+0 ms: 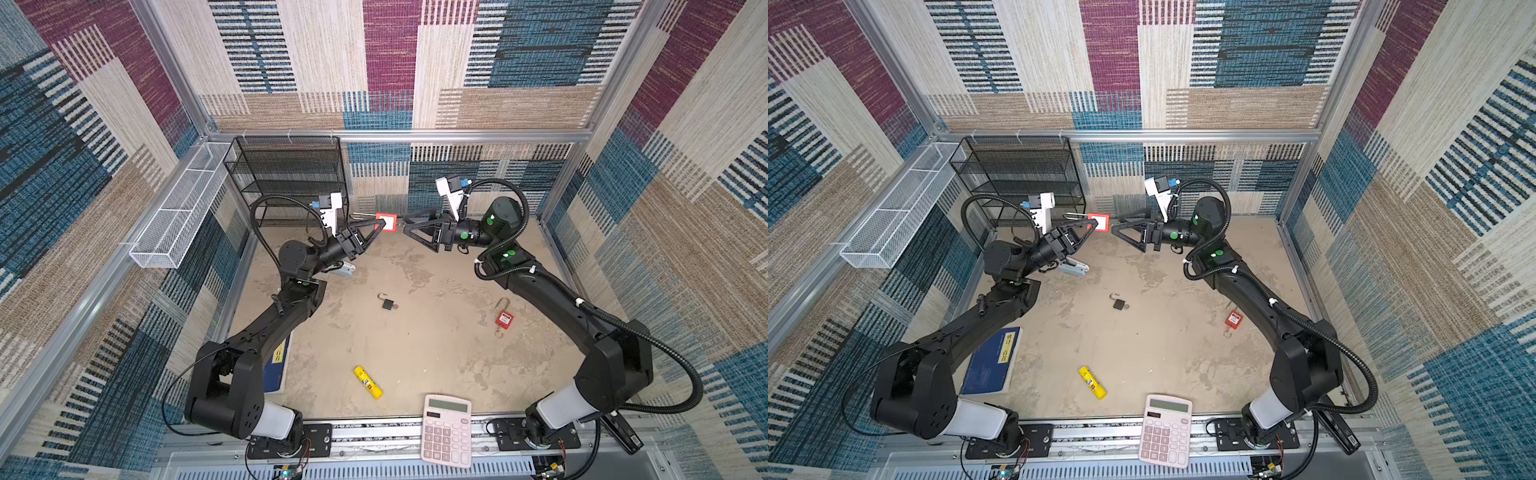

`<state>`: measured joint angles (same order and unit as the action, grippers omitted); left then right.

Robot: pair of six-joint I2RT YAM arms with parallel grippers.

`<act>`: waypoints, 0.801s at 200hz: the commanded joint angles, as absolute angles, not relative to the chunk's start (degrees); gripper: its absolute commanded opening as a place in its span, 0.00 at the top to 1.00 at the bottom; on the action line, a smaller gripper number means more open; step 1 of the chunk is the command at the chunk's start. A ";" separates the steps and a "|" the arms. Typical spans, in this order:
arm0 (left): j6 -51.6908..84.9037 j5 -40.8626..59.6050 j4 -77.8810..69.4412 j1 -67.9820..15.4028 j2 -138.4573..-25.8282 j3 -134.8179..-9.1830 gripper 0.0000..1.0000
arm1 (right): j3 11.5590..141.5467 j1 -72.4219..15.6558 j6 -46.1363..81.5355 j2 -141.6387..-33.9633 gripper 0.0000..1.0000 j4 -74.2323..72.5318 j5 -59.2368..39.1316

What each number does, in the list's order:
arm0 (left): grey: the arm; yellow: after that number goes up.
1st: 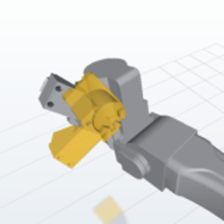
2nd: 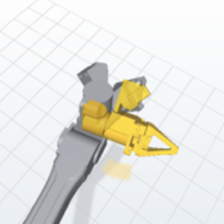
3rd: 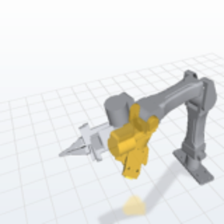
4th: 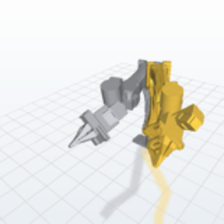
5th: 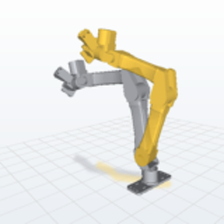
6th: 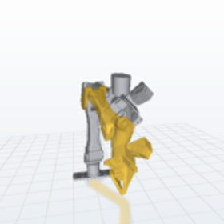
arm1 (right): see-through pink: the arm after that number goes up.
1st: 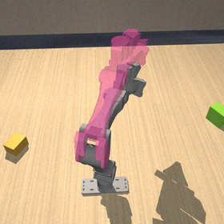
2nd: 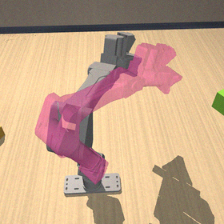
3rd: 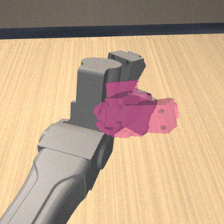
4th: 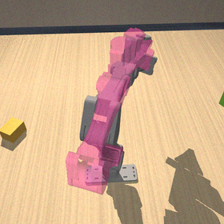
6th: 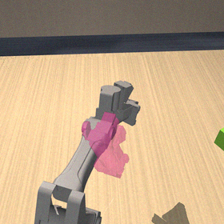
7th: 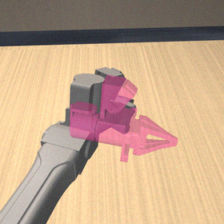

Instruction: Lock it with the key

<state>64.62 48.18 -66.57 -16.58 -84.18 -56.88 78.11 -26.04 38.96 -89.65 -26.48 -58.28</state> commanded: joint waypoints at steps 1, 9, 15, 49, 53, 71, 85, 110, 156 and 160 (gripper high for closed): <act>70.76 47.14 -76.70 -16.77 -85.39 -57.44 1.00 | 79.64 -26.72 41.31 -90.63 0.08 -30.49 -59.67; 71.26 47.42 -77.09 -16.95 -85.60 -57.72 1.00 | 80.29 -26.85 41.31 -91.28 0.08 -30.49 -60.00; 71.13 47.46 -77.12 -17.12 -85.53 -57.74 1.00 | 80.69 -26.89 41.31 -91.67 0.09 -30.25 -60.11; 71.83 48.09 -77.08 -17.31 -85.78 -57.40 1.00 | 82.18 -27.33 41.74 -92.79 0.17 -30.57 -60.10; 71.76 47.97 -77.11 -17.30 -85.77 -57.25 1.00 | 82.25 -27.44 41.89 -92.82 0.18 -30.71 -60.20; 71.77 48.05 -77.10 -17.40 -85.71 -57.12 1.00 | 82.22 -27.89 42.69 -93.44 0.26 -31.59 -60.16; 72.07 48.34 -77.10 -17.46 -85.91 -57.38 1.00 | 82.27 -28.03 43.55 -93.78 0.33 -32.42 -60.03; 71.64 47.89 -77.08 -17.48 -85.84 -57.05 1.00 | 82.39 -28.49 44.17 -94.13 0.43 -33.39 -59.08; 69.02 47.72 -75.02 -17.49 -85.43 -55.90 1.00 | 82.35 -28.65 44.79 -94.65 0.62 -33.58 -58.44; 68.83 47.59 -74.96 -17.49 -85.34 -55.77 1.00 | 82.35 -28.65 44.82 -94.70 0.63 -33.51 -58.46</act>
